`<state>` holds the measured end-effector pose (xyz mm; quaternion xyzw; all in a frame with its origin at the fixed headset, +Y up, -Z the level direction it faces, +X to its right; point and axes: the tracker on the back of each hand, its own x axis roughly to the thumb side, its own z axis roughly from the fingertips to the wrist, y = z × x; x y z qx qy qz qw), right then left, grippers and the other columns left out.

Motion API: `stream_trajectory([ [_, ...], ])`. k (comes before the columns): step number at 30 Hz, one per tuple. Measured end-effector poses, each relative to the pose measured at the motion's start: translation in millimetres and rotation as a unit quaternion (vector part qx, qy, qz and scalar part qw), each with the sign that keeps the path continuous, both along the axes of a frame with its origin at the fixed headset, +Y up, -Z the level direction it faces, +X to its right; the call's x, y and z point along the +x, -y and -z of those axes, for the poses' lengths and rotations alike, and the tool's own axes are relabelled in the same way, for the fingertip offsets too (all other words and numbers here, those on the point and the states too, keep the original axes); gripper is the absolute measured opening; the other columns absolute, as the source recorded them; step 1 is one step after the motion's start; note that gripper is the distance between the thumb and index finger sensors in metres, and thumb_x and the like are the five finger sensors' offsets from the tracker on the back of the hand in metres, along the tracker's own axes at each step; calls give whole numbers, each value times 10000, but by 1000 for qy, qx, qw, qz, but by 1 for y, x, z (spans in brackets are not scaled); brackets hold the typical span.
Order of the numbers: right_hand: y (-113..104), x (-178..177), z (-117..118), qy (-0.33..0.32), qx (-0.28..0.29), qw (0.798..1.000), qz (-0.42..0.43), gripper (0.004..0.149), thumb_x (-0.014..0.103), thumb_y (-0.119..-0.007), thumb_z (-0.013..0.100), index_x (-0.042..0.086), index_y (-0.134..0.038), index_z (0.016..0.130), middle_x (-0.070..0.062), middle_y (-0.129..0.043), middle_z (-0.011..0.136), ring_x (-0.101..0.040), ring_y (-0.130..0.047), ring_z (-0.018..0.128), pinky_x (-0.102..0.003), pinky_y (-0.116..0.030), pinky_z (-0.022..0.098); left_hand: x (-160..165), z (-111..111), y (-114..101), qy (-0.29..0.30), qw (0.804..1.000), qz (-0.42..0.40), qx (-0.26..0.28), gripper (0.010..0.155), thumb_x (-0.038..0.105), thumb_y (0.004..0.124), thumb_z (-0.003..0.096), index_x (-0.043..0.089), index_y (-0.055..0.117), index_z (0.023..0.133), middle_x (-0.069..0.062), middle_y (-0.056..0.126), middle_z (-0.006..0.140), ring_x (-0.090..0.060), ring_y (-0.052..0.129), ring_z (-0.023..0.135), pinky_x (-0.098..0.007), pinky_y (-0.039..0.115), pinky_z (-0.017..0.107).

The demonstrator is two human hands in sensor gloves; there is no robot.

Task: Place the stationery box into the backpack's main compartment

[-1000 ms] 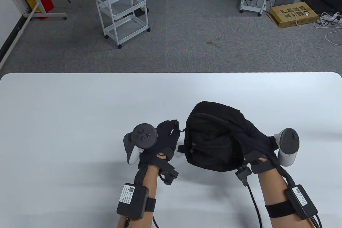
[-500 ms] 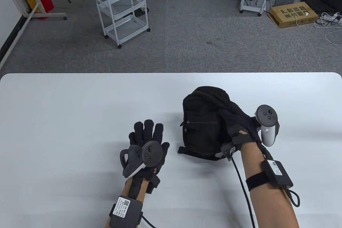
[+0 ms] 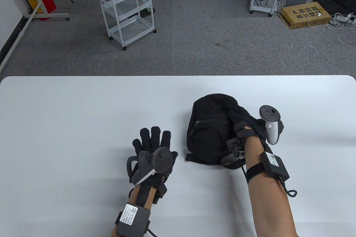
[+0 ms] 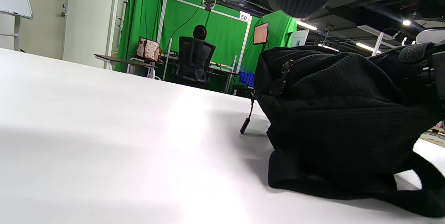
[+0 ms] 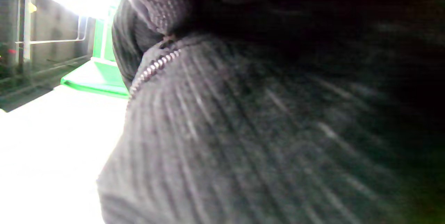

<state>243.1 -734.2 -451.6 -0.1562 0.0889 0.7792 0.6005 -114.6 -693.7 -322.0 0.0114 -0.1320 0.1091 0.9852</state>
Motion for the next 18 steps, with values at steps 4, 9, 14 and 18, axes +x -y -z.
stream_trajectory([
  [4,1,15,-3,27,2,999,-22,803,378,-732,592,51,-272,1163,-240,-422,1144,-571,-604,1002,-705,-495,730,1,0,3,2,1000,10,-7,762,431,639,581,111,318,1194,-270,86,1192,-630,15,1022,-831,144,655],
  [9,-11,29,-17,30,29,998,-39,797,381,-729,591,47,-284,1162,-258,-349,1167,-617,-493,1037,-722,-462,734,-4,2,5,-4,1000,-9,-11,759,430,639,580,105,331,1192,-274,95,1191,-632,15,1017,-833,149,651],
  [14,-43,35,-37,-17,82,994,-67,789,393,-723,592,59,-295,1165,-250,-348,1173,-618,-461,1051,-724,-451,738,-12,2,3,-18,999,-25,-11,760,433,639,580,103,332,1192,-275,99,1192,-634,22,1019,-834,154,651],
  [18,-72,37,-65,-67,142,981,-115,785,410,-719,590,68,-310,1167,-246,-350,1178,-626,-439,1055,-727,-444,739,-19,5,5,-33,999,-38,-19,765,436,638,580,104,323,1193,-276,94,1191,-634,19,1019,-835,153,651],
])
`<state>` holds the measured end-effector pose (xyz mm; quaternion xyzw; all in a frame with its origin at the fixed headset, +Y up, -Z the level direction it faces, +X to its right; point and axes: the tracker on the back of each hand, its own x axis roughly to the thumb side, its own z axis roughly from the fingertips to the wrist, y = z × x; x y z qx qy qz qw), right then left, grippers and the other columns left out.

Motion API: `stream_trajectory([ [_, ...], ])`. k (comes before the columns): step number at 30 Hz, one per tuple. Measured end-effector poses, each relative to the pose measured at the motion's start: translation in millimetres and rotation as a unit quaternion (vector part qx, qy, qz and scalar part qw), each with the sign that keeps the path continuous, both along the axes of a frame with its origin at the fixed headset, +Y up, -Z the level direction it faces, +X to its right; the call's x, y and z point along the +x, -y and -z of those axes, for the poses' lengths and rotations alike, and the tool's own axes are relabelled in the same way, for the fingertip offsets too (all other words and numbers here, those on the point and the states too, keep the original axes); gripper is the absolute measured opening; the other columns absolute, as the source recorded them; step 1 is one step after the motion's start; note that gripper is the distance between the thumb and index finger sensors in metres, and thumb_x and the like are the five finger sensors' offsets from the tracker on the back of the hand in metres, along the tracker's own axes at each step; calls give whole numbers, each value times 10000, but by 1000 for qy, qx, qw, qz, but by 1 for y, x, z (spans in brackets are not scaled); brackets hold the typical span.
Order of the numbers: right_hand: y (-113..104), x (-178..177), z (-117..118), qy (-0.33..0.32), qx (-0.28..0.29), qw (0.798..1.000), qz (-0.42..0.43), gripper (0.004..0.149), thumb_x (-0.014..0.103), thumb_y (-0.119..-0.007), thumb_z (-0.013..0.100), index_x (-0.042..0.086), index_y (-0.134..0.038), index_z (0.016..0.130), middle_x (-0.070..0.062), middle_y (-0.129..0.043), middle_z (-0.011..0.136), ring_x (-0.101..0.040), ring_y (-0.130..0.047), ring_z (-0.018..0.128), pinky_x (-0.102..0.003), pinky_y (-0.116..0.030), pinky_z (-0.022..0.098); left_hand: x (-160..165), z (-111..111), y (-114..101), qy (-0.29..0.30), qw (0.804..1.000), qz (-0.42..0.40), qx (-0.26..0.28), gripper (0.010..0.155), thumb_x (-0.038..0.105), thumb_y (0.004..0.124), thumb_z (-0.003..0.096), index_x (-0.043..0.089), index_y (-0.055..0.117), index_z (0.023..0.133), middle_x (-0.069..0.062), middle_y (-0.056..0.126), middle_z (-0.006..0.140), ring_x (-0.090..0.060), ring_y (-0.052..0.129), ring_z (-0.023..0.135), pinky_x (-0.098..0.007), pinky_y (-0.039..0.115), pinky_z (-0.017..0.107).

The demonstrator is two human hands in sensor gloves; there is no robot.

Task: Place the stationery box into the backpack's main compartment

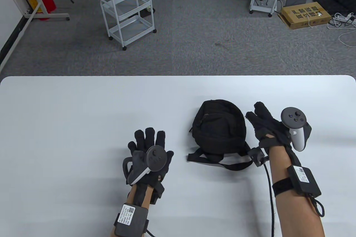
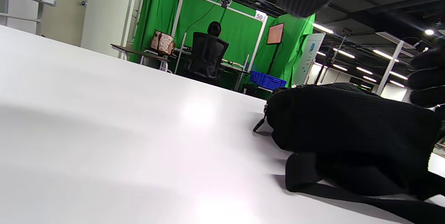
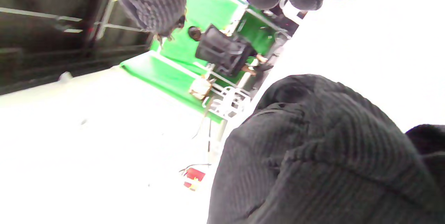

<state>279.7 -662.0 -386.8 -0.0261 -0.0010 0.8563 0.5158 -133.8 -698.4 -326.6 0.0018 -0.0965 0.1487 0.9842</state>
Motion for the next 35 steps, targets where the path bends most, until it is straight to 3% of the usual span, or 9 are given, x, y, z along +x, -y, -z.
stream_trajectory([
  [6,-22,0,-49,-52,82,988,-119,790,450,-703,584,95,-316,1175,-236,-337,1193,-642,-365,1067,-738,-421,740,-9,1,3,-19,1000,-6,-11,778,451,634,578,108,305,1195,-274,81,1190,-631,10,1018,-835,147,652],
  [13,-1,6,-85,-45,113,950,-287,810,496,-667,575,132,-273,1181,-227,-253,1212,-652,-215,1067,-766,-339,736,-18,0,8,-32,999,-12,-21,826,465,626,575,116,195,1186,-264,37,1181,-617,-46,1004,-830,116,648],
  [17,24,15,-90,-10,114,932,-344,827,518,-655,564,133,-257,1179,-223,-222,1212,-650,-180,1062,-771,-314,733,-26,3,14,-44,998,-21,-40,831,468,623,575,112,186,1186,-267,24,1178,-618,-50,1001,-830,113,647],
  [21,52,33,-82,13,41,916,-399,847,533,-630,560,133,-200,1170,-219,-172,1208,-645,-138,1057,-772,-288,733,-32,6,21,-58,996,-22,-58,832,469,622,575,111,184,1185,-266,22,1176,-616,-52,1000,-829,111,647],
  [28,58,57,-80,31,14,935,-352,846,532,-627,561,122,-207,1170,-227,-170,1204,-648,-141,1053,-771,-295,733,-33,7,24,-62,995,-22,-68,831,469,619,575,109,181,1183,-268,18,1174,-617,-53,999,-829,110,646],
  [35,64,60,-78,31,-2,936,-350,842,529,-629,562,119,-217,1171,-230,-174,1203,-649,-149,1053,-769,-301,734,-32,8,25,-61,995,-18,-74,828,467,617,575,107,185,1183,-271,30,1176,-620,-45,1001,-831,113,645],
])
